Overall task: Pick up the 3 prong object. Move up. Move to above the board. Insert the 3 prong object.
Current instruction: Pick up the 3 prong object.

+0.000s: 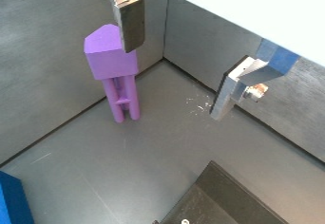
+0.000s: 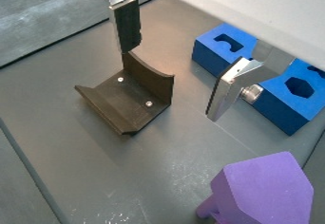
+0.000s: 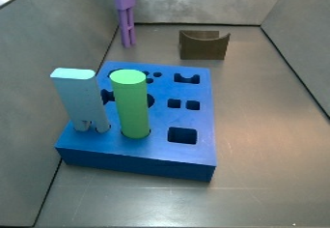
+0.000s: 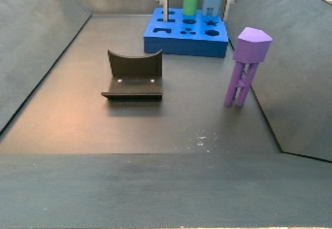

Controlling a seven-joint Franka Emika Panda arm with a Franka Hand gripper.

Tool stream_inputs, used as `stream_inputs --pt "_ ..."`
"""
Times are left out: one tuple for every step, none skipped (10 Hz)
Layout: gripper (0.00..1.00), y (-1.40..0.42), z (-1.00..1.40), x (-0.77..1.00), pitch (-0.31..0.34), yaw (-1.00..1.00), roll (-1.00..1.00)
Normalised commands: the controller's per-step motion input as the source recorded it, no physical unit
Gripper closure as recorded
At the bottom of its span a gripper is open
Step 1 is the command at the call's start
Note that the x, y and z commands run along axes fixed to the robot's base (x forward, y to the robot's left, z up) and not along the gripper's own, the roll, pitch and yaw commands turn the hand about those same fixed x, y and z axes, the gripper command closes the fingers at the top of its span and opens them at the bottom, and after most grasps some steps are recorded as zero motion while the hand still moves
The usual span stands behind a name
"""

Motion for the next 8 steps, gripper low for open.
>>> stream_inputs --pt "0.00 -0.12 0.02 0.00 0.000 0.07 0.05" --pt "0.00 -0.05 0.03 -0.09 0.001 0.31 0.06" --pt "0.00 0.00 0.05 -0.34 0.000 0.44 0.10" --pt "0.00 0.00 0.13 -0.34 0.003 0.43 0.04" --pt "0.00 0.10 0.17 -0.46 0.000 0.36 0.00" --pt "0.00 0.15 0.15 -0.49 0.000 0.33 0.00" --pt "0.00 0.15 0.15 -0.47 0.000 0.26 0.00" --pt "0.00 0.14 0.07 -0.42 0.000 0.27 0.00"
